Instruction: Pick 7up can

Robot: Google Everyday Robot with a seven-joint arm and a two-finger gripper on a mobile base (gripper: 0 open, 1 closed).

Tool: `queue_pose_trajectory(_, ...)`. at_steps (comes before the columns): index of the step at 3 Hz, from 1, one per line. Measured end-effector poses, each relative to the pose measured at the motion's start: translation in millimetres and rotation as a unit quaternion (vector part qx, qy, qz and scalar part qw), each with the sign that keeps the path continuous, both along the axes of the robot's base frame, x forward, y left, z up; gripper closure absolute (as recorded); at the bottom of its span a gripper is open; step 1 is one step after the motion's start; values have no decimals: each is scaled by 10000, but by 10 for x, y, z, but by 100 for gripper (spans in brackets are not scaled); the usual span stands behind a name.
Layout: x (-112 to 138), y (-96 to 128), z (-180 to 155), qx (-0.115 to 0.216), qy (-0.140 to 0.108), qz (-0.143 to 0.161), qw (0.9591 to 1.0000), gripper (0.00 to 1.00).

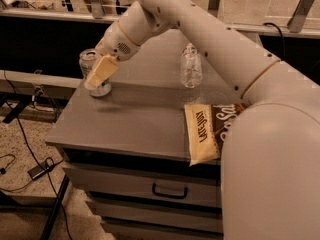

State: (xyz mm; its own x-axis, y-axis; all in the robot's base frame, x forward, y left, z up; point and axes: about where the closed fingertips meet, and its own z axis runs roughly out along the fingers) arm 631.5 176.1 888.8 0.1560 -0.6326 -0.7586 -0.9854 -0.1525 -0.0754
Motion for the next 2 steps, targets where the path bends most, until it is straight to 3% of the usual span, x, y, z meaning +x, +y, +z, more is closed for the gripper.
queue_pose_trajectory(2,8,35,-19,153,200,-22,9997,79)
